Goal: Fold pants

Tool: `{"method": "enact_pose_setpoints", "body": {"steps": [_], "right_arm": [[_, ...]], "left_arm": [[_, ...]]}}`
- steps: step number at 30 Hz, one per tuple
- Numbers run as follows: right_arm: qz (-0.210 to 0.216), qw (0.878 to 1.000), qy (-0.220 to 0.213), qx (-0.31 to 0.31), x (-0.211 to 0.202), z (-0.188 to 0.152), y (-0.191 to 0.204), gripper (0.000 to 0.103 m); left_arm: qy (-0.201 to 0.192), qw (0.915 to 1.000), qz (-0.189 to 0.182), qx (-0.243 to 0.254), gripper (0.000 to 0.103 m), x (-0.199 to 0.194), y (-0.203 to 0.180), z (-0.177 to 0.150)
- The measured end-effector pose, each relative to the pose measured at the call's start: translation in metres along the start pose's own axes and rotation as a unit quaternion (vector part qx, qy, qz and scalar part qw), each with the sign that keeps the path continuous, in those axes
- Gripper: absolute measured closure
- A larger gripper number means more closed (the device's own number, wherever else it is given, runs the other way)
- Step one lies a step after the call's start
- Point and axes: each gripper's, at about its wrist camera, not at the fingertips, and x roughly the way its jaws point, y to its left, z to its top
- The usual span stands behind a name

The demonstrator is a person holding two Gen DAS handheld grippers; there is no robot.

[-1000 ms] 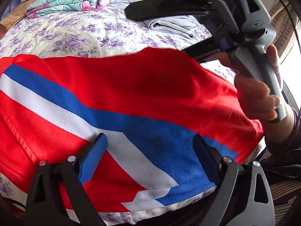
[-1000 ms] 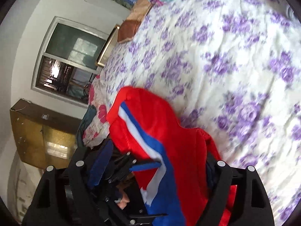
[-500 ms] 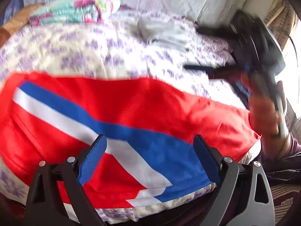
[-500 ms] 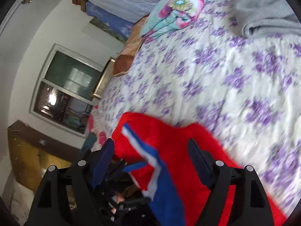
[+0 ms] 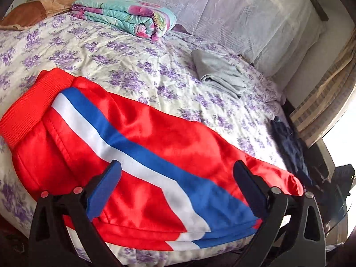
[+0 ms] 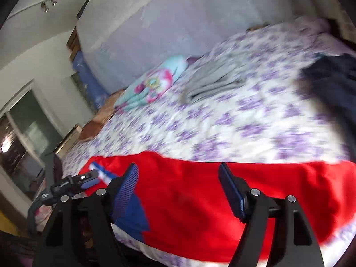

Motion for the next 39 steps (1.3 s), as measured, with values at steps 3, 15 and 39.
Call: {"method": "enact_pose_setpoints", "body": {"steps": [3,15,39], "right_arm": [[-0.083,0.991,-0.064,0.084,-0.066,-0.034,-0.057,0.026],[-0.020,0.969,-0.047,0.242,-0.012,-0.056,-0.151,0.083],[0.062,0.943,0.099,-0.312,0.119,-0.075,0.185,0.035]], "left_arm": [[0.003,0.9999,-0.011,-0.006,0.005,-0.005,-0.007,-0.008],[-0.042,0.9976,0.023,-0.049,0.005,-0.051,0.021,-0.018],[-0.080,0.9785,0.075,-0.175,0.005,-0.114,0.116,-0.045]]}}
